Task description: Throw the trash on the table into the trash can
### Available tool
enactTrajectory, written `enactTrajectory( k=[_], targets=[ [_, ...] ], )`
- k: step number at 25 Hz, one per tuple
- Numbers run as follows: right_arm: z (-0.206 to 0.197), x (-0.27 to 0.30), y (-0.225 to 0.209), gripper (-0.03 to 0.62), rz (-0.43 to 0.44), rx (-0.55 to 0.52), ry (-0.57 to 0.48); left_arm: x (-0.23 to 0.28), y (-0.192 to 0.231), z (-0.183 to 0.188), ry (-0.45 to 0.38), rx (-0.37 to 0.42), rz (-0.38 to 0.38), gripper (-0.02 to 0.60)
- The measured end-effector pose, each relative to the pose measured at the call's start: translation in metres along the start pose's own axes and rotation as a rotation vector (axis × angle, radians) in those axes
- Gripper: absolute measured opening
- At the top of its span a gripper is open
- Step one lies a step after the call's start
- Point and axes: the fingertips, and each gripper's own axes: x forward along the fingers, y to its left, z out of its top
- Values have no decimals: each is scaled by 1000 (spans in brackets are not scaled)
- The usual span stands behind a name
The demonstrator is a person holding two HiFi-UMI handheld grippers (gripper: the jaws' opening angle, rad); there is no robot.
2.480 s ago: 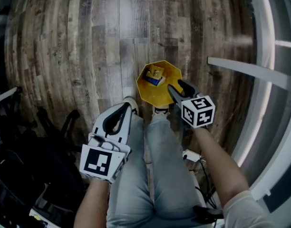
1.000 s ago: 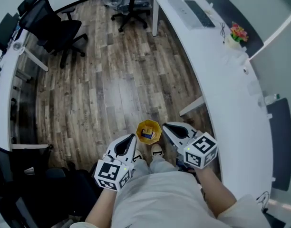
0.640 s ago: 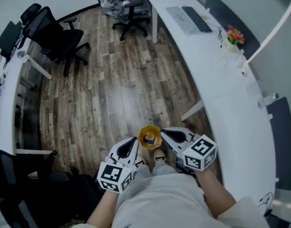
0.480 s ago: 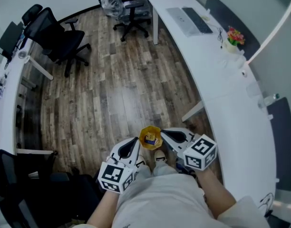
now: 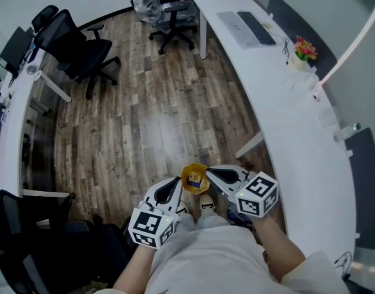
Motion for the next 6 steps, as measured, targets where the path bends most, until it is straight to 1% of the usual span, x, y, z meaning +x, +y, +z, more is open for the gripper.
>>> enactTrajectory(
  k=[6],
  targets=[
    [2, -3, -4, 30, 7, 18, -4, 6, -2, 2, 6, 2, 6, 0]
  ],
)
